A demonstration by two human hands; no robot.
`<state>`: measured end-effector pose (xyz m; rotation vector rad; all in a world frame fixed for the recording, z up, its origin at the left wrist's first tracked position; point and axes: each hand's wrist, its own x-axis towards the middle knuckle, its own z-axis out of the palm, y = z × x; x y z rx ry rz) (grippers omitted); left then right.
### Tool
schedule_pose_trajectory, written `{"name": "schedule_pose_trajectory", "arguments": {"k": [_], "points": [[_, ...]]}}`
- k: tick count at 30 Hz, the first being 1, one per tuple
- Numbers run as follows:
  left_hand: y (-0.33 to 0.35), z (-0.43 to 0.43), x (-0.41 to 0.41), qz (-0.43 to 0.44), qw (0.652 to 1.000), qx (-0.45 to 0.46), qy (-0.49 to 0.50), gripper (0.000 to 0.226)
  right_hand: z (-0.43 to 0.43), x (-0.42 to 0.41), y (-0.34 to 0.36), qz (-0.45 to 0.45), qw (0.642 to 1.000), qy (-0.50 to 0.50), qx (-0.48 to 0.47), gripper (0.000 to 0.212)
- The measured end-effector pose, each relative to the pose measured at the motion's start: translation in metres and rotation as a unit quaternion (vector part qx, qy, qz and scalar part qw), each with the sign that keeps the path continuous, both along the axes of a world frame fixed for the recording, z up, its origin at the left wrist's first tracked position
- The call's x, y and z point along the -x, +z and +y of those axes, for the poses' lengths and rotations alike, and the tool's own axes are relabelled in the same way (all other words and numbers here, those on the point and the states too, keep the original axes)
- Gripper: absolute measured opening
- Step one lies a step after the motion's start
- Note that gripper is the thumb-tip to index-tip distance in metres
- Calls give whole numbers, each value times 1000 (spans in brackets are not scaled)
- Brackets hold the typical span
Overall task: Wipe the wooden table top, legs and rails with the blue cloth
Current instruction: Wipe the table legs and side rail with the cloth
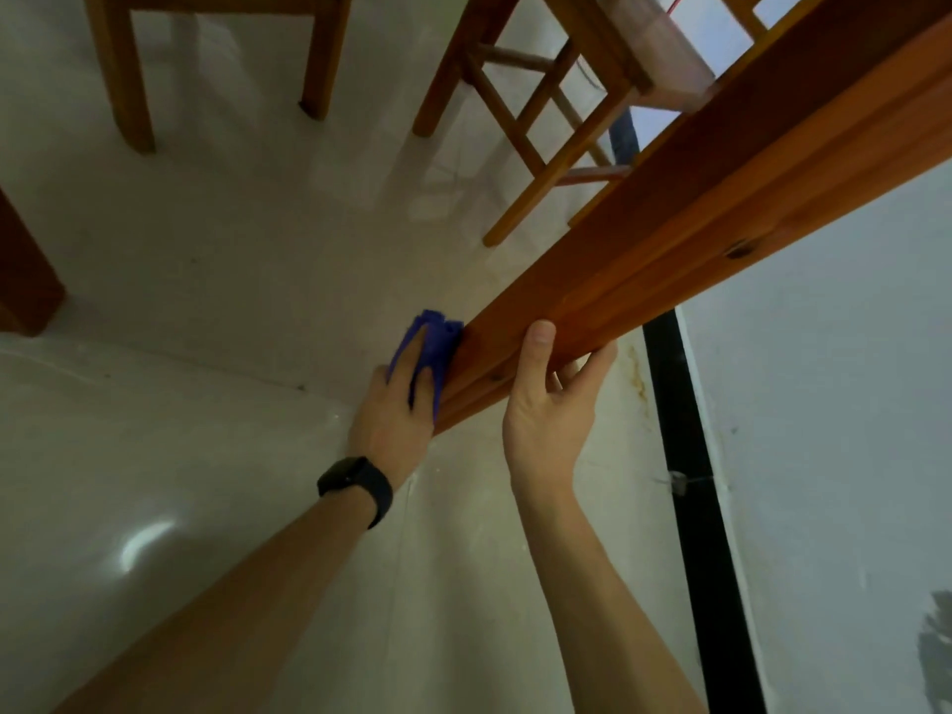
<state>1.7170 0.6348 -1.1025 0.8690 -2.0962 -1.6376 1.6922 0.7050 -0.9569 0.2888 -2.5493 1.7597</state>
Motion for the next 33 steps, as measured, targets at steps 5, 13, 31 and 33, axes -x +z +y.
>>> {"name": "schedule_pose_trajectory", "arguments": {"k": [5,13,31,33], "points": [[-49,-4,-39,-210,975,-53,-46,50,-2,-3,0,-7,1000,-16,-3,84],[-22,-6,-17,-84,996,9,-23,54,-6,-2,-4,-19,999,-26,4,78],[146,-33,3,155,982,101,29,47,35,8,3,23,992,86,-93,59],[169,-20,4,191,968,160,2,50,44,12,21,50,988,98,-108,45]]}}
